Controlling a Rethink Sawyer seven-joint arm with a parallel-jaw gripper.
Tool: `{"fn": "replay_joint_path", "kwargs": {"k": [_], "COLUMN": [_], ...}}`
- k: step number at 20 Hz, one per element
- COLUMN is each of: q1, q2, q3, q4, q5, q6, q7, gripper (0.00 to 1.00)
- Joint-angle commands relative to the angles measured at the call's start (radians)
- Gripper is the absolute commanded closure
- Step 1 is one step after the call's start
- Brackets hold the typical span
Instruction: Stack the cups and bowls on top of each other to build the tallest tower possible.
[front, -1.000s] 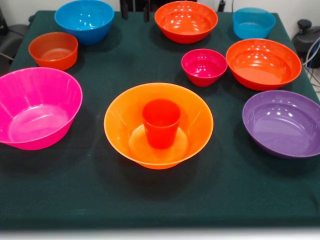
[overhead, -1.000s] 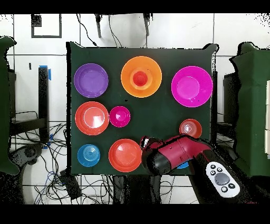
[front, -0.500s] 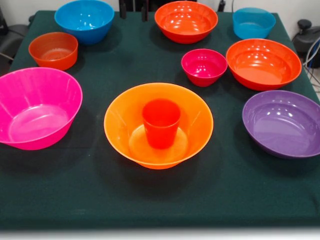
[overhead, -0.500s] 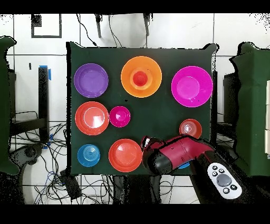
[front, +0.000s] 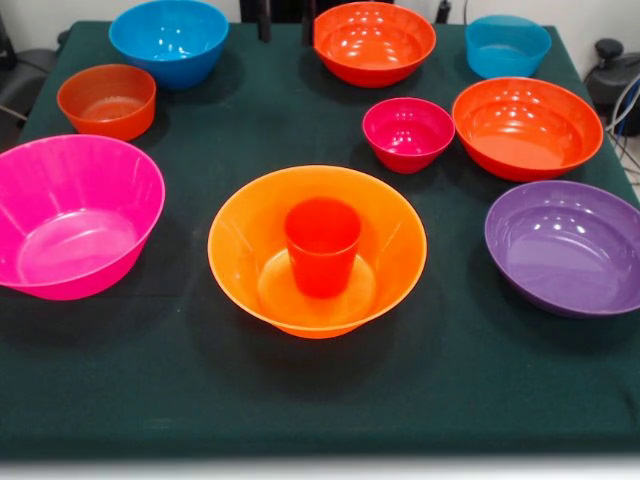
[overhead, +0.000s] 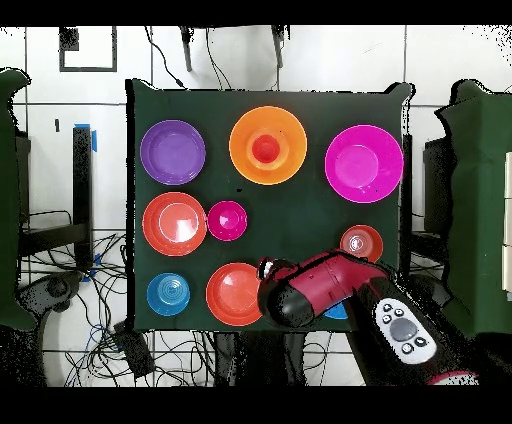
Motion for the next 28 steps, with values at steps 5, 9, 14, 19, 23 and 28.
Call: {"fn": "replay_joint_path", "kwargs": {"k": [5,9,14,19,23,28], "q1": [0.155,0.167,0.202,0.208,0.207,0.250], "q2": [0.091,0.102,0.117,0.127,0.130,0.141], "q3": [-0.058,-0.066,-0.089,-0.098,-0.095,-0.120], "q4": [-0.142,-0.165,-0.197,-0.210,-0.218,-0.250], "q5": [0.034,0.059,0.081,0.114,0.137,0.158], "q6": [0.041,0.048,0.043,0.031,0.038,0.045], "q7": [0.050,0.035,0.044,0.033,0.020,0.048], "gripper": [0.00,0.00,0.00,0.00,0.00,0.00]}}
